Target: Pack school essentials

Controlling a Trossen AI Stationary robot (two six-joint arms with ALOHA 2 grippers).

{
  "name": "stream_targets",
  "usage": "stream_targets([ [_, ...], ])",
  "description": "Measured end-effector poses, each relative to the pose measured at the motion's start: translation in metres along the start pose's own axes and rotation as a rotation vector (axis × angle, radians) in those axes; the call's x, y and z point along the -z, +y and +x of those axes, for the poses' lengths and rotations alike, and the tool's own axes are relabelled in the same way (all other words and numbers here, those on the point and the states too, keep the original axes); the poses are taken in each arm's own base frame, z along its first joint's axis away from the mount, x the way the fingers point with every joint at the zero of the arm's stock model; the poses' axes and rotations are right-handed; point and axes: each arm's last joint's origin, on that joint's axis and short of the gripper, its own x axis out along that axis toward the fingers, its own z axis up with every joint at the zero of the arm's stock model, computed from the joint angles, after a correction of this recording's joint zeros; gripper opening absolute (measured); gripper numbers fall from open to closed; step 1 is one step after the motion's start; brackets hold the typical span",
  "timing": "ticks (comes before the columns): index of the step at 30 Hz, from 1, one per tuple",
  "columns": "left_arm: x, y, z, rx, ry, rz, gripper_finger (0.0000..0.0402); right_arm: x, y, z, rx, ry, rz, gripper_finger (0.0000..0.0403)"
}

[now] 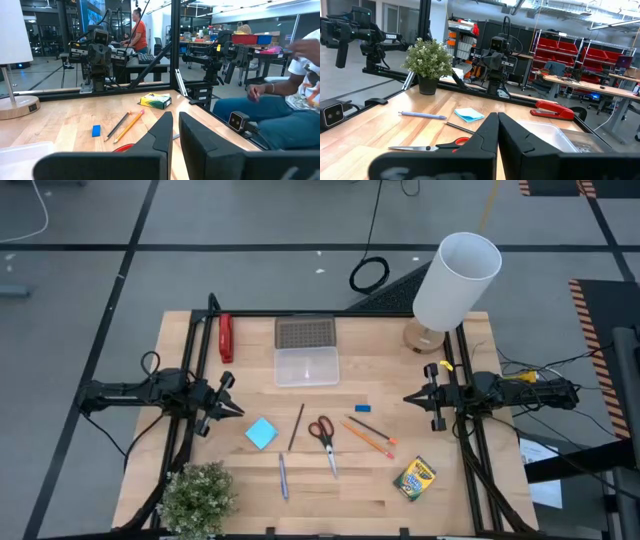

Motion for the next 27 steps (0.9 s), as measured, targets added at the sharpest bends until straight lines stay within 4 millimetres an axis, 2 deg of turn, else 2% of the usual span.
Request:
stream_targets([
  [27,0.0,0.0,0.0,0.0,0.0,0.01,0.0035,0.0,0.0,0.0,0.0,0.0,0.0,0.0],
])
